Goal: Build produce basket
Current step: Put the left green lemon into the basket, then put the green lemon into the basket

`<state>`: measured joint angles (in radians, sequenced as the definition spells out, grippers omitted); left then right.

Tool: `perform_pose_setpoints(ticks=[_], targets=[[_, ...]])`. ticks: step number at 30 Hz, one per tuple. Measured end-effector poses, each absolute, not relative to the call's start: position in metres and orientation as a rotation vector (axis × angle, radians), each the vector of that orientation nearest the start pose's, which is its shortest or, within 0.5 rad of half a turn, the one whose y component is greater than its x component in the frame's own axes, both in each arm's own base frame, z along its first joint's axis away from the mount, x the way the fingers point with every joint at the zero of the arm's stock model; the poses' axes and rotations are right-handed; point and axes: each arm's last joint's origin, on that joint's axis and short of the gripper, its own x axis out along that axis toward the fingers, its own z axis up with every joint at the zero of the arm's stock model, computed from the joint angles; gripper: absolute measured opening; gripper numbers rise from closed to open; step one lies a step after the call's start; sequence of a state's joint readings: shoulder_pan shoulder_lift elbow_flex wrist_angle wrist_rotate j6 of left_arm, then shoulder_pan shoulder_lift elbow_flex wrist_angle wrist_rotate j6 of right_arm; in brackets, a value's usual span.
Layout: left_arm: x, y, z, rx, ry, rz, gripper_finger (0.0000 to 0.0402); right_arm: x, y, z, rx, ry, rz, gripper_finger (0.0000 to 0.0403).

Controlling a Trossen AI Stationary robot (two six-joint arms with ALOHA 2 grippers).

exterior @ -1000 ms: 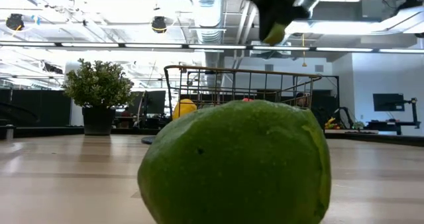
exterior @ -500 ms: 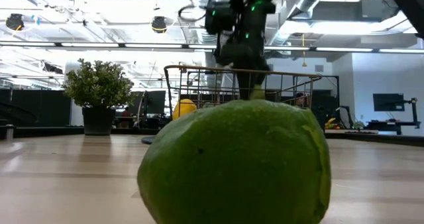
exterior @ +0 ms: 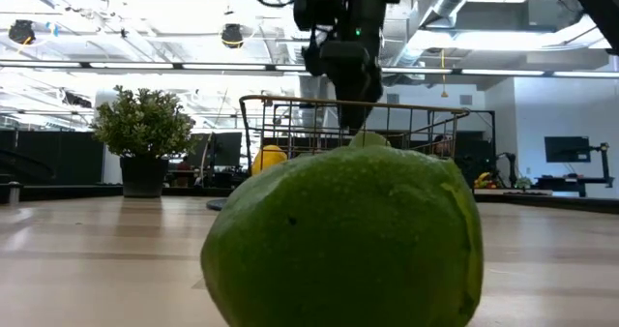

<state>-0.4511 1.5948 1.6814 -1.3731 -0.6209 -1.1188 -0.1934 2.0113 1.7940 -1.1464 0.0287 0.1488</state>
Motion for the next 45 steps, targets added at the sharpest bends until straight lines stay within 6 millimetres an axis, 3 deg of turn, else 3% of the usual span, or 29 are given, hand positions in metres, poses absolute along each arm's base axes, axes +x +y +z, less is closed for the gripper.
perform_pose_setpoints(ticks=[4, 12, 16, 21, 29, 35, 41, 45], targets=[[0.269, -0.112, 0.361, -0.329, 0.860, 0.688, 0.0391, 0.398, -0.077, 0.281, 0.239, 1.319, -0.290, 0.0340], [0.269, -0.115, 0.360, -0.219, 0.948, 0.571, 0.0391, 0.392, -0.055, 0.343, 0.219, 1.251, -0.248, 0.0336], [0.269, -0.118, 0.360, -0.199, 0.986, 0.498, 0.0391, 0.392, -0.033, 0.367, 0.304, 1.173, -0.222, 0.0336], [0.267, -0.123, 0.360, -0.149, 0.997, 0.460, 0.0391, 0.390, 0.013, 0.382, 0.412, 1.153, -0.121, 0.0337], [0.257, -0.135, 0.358, -0.014, 1.062, 0.360, 0.0391, 0.376, 0.112, 0.380, 0.577, 1.209, -0.120, 0.0324], [0.250, -0.146, 0.358, 0.060, 1.076, 0.297, 0.0391, 0.363, 0.185, 0.368, 0.742, 1.147, -0.189, 0.0262], [0.246, -0.154, 0.358, 0.099, 1.076, 0.251, 0.0391, 0.360, 0.234, 0.354, 0.888, 0.999, -0.172, 0.0205], [0.244, -0.157, 0.358, 0.104, 1.076, 0.237, 0.0391, 0.368, 0.248, 0.345, 0.921, 0.849, -0.136, 0.0185]])
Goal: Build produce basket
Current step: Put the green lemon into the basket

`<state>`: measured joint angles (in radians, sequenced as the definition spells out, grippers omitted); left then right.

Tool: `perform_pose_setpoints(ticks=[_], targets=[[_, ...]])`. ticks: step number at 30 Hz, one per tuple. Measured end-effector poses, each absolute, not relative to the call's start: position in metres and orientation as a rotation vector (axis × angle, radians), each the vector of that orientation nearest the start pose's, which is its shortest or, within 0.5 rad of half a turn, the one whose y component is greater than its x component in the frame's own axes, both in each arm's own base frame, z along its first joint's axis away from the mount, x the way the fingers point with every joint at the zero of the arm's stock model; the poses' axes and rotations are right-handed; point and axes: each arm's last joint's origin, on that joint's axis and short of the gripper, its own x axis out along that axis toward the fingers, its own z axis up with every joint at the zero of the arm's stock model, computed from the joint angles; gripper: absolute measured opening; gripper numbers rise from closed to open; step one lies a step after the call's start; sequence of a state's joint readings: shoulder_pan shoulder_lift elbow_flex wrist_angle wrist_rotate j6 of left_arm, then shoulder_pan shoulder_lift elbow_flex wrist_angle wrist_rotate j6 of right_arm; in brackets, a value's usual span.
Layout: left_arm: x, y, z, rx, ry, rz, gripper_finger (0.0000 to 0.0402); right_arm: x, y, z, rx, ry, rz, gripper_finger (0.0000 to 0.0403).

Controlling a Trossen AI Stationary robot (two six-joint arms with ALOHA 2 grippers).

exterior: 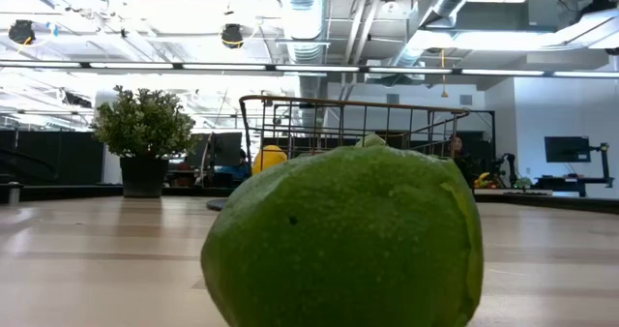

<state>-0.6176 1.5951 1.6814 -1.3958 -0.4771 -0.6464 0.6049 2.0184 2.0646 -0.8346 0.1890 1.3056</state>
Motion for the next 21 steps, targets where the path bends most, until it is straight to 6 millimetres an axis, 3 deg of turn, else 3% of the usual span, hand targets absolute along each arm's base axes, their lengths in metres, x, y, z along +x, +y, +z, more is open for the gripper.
perform_pose_setpoints(ticks=[6, 11, 15, 21], targets=[[0.242, -0.167, 0.359, 0.065, 1.037, 0.209, 0.0391, 0.393, 0.227, 0.345, 0.845, 0.689, -0.111, 0.0166], [0.243, -0.177, 0.358, -0.044, 0.983, 0.246, 0.0391, 0.397, 0.216, 0.343, 0.802, 0.807, 0.011, 0.0152], [0.246, -0.184, 0.352, -0.162, 0.912, 0.292, 0.0391, 0.381, 0.223, 0.335, 0.765, 1.019, 0.080, 0.0143], [0.260, -0.193, 0.336, -0.341, 0.827, 0.269, 0.0391, 0.331, 0.231, 0.314, 0.568, 1.394, -0.166, 0.0126]])
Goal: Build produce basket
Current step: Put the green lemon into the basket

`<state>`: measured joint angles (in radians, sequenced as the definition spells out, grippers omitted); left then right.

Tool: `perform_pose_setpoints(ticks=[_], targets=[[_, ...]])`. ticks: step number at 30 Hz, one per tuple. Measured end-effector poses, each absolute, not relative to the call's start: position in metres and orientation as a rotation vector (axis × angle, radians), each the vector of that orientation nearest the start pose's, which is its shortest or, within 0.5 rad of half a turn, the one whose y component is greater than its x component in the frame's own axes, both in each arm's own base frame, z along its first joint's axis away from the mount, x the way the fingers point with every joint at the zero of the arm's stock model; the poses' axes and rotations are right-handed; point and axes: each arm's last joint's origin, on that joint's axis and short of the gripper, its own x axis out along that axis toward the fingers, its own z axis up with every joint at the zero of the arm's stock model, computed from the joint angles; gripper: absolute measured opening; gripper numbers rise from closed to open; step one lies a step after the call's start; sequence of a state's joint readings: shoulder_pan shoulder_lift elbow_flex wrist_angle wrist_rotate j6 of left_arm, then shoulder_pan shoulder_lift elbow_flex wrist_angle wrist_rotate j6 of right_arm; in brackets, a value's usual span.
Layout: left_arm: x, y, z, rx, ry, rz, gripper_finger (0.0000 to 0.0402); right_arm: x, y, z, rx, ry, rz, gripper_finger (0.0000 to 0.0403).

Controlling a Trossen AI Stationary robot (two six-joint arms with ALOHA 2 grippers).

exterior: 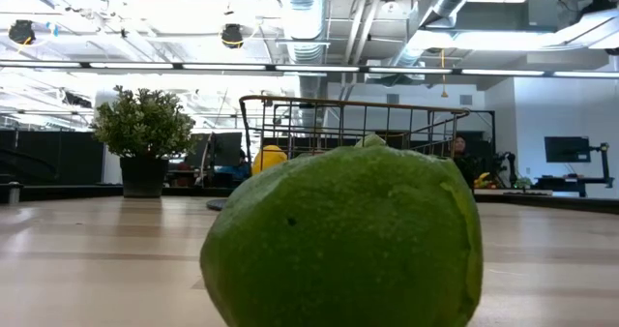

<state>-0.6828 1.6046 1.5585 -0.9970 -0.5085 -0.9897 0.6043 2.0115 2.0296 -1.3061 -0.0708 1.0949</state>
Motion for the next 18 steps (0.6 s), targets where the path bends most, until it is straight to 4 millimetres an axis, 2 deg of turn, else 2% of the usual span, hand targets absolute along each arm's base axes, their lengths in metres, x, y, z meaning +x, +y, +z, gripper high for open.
perform_pose_setpoints(ticks=[5, 9, 16, 18], targets=[[0.274, -0.206, 0.320, -0.491, 0.726, 0.155, 0.0391, 0.294, 0.237, 0.313, 0.391, 1.486, -0.392, 0.0119], [0.281, -0.212, 0.306, -0.587, 0.666, 0.089, 0.0391, 0.286, 0.248, 0.319, 0.349, 1.407, -0.357, 0.0119], [0.276, -0.202, 0.268, -0.689, 0.742, 0.221, 0.0386, 0.282, 0.249, 0.321, 0.323, 1.389, -0.363, 0.0118], [0.275, -0.201, 0.263, -0.686, 0.750, 0.235, 0.0385, 0.282, 0.249, 0.321, 0.318, 1.391, -0.364, 0.0118]])
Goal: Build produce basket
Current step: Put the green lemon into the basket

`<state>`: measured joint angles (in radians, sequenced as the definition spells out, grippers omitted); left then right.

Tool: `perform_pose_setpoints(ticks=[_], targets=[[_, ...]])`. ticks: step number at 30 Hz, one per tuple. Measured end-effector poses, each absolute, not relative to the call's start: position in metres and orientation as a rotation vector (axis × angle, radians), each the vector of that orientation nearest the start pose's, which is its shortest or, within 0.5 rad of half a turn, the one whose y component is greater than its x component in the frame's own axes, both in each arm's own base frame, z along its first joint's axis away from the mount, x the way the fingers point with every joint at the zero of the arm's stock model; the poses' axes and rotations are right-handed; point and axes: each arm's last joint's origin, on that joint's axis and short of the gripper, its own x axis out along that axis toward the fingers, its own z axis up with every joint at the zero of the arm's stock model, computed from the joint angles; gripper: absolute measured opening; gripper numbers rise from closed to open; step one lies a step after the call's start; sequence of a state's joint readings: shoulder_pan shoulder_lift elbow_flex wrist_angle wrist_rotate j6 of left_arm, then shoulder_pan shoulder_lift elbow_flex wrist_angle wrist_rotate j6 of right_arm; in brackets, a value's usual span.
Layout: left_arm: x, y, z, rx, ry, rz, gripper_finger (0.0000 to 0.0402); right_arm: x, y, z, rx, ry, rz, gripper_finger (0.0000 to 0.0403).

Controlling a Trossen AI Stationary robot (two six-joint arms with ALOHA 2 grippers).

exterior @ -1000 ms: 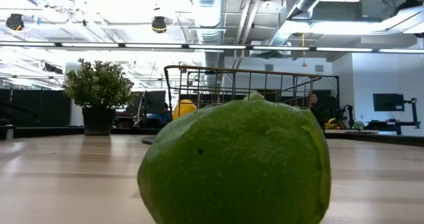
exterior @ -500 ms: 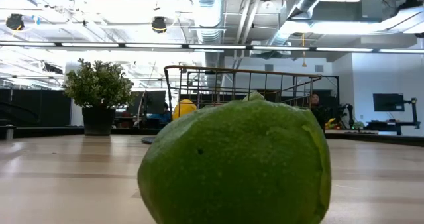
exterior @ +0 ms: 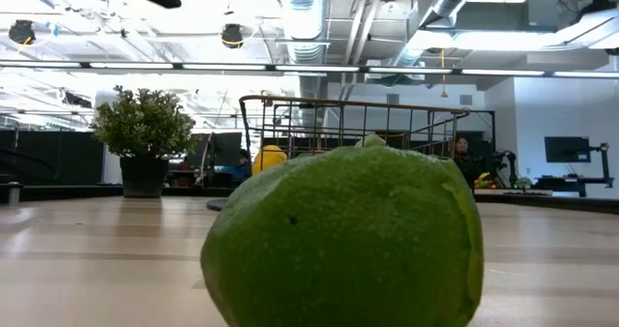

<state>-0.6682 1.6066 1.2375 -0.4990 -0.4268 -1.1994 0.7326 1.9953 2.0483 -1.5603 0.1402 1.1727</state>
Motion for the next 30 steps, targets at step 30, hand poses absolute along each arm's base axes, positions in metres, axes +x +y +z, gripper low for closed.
perform_pose_setpoints(ticks=[30], targets=[[0.275, -0.204, 0.230, -0.426, 0.984, 0.155, 0.0384, 0.342, 0.272, 0.225, 0.858, 1.063, -0.112, 0.0004]])
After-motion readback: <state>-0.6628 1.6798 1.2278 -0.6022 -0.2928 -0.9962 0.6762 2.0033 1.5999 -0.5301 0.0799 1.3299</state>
